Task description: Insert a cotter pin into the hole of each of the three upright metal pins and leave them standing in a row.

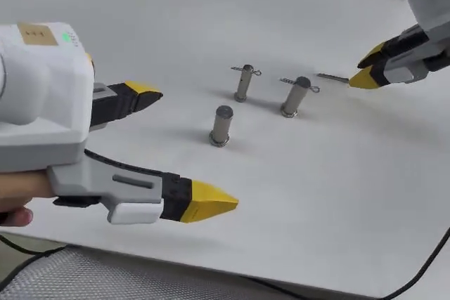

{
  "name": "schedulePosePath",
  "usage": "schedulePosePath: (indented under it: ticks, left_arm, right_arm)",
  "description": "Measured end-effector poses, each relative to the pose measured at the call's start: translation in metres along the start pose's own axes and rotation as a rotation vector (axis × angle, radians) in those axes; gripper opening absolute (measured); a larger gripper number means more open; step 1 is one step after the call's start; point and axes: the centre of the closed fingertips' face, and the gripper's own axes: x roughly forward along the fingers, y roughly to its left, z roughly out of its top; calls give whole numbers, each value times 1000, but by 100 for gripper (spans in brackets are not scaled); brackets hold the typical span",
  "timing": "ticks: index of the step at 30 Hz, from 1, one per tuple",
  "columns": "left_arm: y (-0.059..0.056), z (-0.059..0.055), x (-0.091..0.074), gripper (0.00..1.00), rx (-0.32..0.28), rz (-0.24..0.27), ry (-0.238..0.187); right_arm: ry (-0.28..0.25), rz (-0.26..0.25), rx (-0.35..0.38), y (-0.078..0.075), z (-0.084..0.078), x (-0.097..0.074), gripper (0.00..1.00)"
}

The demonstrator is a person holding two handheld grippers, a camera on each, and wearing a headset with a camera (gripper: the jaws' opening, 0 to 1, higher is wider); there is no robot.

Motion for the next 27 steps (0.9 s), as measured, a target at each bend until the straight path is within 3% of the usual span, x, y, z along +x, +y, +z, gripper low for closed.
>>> schedulePosePath:
  ticks: [2,7,13,17,21,23,24,27]
  left_arm:
    - [-2,3,1,99,-1,6,-5]
    - [-3,14,4,99,-16,15,-47]
    - [-4,19,3,99,-21,19,-65]
    - [-4,15,2,99,-15,16,-54]
    - [-5,13,3,99,-19,17,-48]
    - [-2,9,2,96,35,37,-11]
    - [-2,7,3,95,33,38,-1]
    - [-5,6,3,97,18,21,-3]
  right_arm:
    - [20,-5,-31,-8,-2,7,16]
    - [47,5,-59,-4,1,14,14]
    - [71,32,-102,2,1,17,6]
    - [91,50,-152,9,0,14,0]
    - [102,26,-205,10,1,14,0]
    - [105,23,-221,12,1,13,0]
    - [105,26,-240,13,1,12,0]
    - [91,40,-188,9,1,15,0]
